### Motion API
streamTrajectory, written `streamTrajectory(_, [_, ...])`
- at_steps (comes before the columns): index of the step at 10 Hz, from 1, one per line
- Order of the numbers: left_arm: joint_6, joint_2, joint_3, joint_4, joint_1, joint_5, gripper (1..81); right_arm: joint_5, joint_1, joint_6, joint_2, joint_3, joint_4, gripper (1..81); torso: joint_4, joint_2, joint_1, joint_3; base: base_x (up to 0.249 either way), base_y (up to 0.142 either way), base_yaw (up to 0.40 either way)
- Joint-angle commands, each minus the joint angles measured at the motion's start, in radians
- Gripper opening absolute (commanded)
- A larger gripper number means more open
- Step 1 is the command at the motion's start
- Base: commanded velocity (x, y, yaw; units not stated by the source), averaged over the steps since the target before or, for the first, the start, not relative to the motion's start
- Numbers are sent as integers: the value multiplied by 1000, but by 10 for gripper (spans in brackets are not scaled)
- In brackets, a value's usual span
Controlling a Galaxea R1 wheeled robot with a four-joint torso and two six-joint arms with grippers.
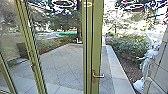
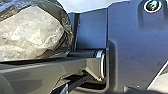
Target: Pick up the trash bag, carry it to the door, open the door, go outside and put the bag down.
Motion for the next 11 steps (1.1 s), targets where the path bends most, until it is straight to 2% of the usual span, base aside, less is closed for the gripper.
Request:
streamTrajectory(1, [6, -5, 4, 9, -59, 53, 10, -66, 50, -7, 12, 8, -11, 811, 0, 0, 0, 0, 0, 0, 288])
streamTrajectory(6, [3, -5, 4, 8, -61, 55, 10, -66, 50, -7, 15, 6, -9, 811, 0, 0, 0, 0, 0, 0, 194])
streamTrajectory(9, [0, -5, 4, 1, -62, 50, 10, -66, 50, -7, 15, 3, -9, 811, 0, 0, 0, 0, 0, 0, -41])
streamTrajectory(11, [-1, -3, 1, 0, -64, 49, 10, -66, 50, -7, 15, 2, -8, 811, 0, 0, 0, 0, 35, -85, 0])
